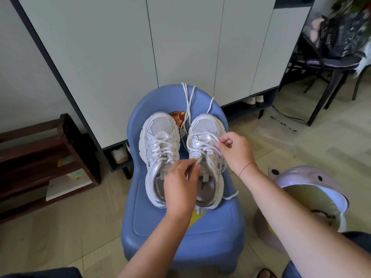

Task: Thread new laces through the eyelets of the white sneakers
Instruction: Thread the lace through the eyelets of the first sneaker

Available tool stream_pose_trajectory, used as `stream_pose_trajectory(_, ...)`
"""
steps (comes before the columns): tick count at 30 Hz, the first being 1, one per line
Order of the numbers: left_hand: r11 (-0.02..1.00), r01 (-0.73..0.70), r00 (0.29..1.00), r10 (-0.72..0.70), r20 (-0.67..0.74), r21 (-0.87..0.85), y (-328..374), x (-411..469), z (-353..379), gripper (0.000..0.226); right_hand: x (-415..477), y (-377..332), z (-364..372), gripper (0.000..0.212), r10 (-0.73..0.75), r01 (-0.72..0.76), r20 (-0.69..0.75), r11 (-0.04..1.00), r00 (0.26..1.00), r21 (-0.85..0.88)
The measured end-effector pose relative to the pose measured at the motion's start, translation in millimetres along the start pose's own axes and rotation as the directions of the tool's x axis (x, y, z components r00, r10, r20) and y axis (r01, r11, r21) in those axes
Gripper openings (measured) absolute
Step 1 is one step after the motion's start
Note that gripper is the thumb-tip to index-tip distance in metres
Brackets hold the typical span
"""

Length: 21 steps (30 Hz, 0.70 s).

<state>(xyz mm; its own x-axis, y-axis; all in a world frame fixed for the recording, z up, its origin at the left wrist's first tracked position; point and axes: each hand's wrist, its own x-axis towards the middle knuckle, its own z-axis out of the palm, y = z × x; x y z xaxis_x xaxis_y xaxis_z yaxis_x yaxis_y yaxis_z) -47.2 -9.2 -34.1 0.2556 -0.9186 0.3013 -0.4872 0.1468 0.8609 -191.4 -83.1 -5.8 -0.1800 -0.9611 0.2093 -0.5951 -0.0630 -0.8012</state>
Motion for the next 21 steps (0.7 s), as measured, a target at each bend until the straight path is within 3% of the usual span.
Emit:
stream_pose_trajectory(2, 1.0, -0.005, 1.0, 0.005, -0.007, -0.006, 0, -1, -2, 0.02, -17, -6, -14, 0.006, -0.029, 0.024, 0.068, 0.997, 0.997, 0.071)
stream_pose_trajectory(4, 1.0, -0.016, 0.999, 0.016, -0.039, -0.018, 1, 0, -6, 0.022, -41, -6, -33, 0.007, -0.055, 0.027, 0.264, 0.994, 0.963, 0.108)
stream_pose_trajectory(7, 0.999, -0.029, 0.995, 0.027, -0.096, -0.02, 4, 4, -11, 0.022, -68, -4, -54, 0.004, 0.04, -0.076, 0.589, 0.996, 0.807, 0.036)
stream_pose_trajectory(9, 1.0, -0.028, 0.996, 0.027, -0.082, -0.014, 7, 6, -11, 0.024, -65, -3, -54, 0.003, 0.076, -0.081, 0.53, 0.997, 0.845, -0.014)
stream_pose_trajectory(11, 1.0, -0.027, 0.998, 0.026, -0.056, -0.015, 10, 8, -10, 0.026, -51, 0, -46, 0.004, 0.084, -0.089, 0.278, 0.996, 0.957, 0.007)
stream_pose_trajectory(13, 0.999, -0.044, 0.998, 0.044, -0.042, -0.003, 12, 9, -8, 0.026, -37, 3, -32, 0.009, 0.078, -0.082, 0.107, 0.996, 0.991, 0.032)
stream_pose_trajectory(21, 0.989, -0.112, 0.991, 0.104, 0.081, 0.1, 13, 16, 3, 0.027, -24, 10, 5, 0.006, 0.033, -0.028, 0.074, 0.997, 0.997, -0.067)
